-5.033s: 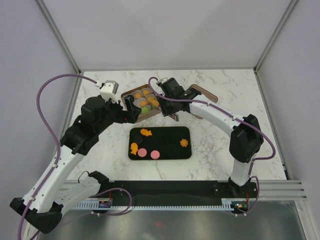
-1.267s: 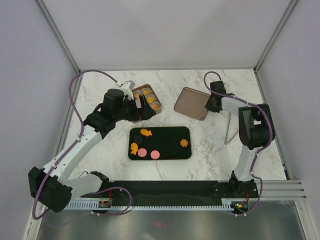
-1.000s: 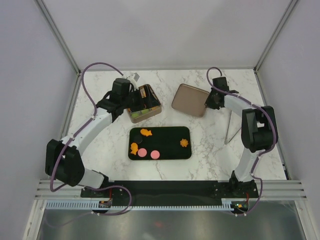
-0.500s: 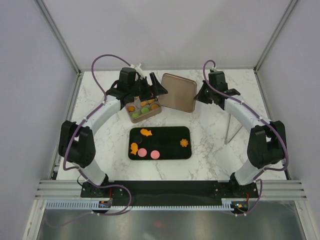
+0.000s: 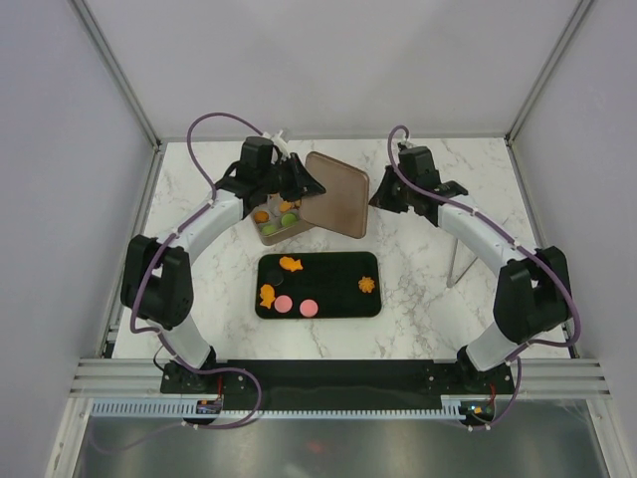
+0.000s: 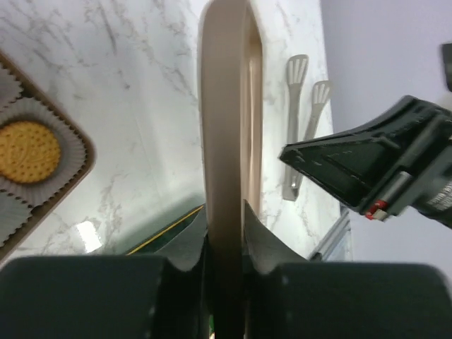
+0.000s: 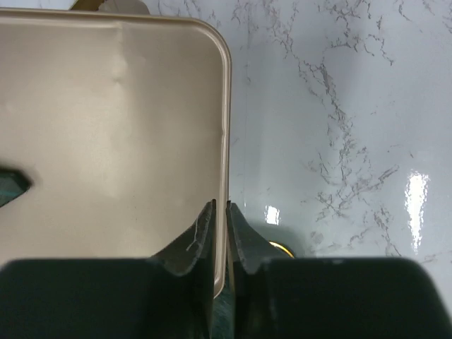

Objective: Pack the cookies

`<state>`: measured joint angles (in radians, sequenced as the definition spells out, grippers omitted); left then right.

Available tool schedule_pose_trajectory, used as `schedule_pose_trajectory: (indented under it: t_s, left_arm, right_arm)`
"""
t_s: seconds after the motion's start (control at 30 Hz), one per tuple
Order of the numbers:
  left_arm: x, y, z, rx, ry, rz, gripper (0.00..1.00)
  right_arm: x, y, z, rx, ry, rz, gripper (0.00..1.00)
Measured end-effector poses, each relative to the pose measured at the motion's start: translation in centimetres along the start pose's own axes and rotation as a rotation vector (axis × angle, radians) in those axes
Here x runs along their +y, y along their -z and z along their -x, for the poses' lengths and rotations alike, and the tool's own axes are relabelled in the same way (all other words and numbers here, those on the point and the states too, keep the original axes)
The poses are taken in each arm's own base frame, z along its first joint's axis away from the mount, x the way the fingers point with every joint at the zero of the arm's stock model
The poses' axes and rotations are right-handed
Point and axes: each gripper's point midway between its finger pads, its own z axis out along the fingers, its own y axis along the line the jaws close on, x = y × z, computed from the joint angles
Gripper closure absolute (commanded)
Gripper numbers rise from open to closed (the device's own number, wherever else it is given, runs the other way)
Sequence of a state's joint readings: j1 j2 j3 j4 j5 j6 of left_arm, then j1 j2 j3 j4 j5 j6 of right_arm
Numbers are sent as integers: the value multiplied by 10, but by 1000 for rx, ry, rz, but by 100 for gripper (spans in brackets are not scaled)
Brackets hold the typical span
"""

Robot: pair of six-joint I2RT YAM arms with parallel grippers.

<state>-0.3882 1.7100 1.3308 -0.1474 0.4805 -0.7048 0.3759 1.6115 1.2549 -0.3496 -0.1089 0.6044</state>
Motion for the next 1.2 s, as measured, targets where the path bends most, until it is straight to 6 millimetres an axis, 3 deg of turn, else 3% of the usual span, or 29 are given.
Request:
schedule_pose_trajectory:
  t_s: [0.03,0.1,0.13,0.2,0.3,0.47,0.63,0.83,1.2]
  left_arm:
    - [0,0,-1,3,-1,-2,97]
    - [4,0,-5,14,7,10,98]
    - [7,0,-7,17,12,22,98]
    - [10,0,-10,29,21,34,98]
    - [14,3,-16,51,36,53,98]
    - [25,10,-28,106,83,99,98]
    - [29,22,-27,135,124,88,98]
    - [23,43,-12,108,138,52,97]
    - [15,60,-28,145,153,5,96]
  right_arm:
    - [0,1,-1,0,6,0,74]
    - [2,4,1,-17,34,-9,65]
    - [4,6,1,-27,53,-11,55]
    - [11,14,3,-68,114,-30,48]
    - [41,36,1,-150,270,-26,37]
    - [120,81,-38,-278,580,109,25]
    - [158,100,-91,-349,908,119,22]
    - [159,87,-124,-360,1152,-1,21]
    - [140,38,-120,-428,1410,-327,27]
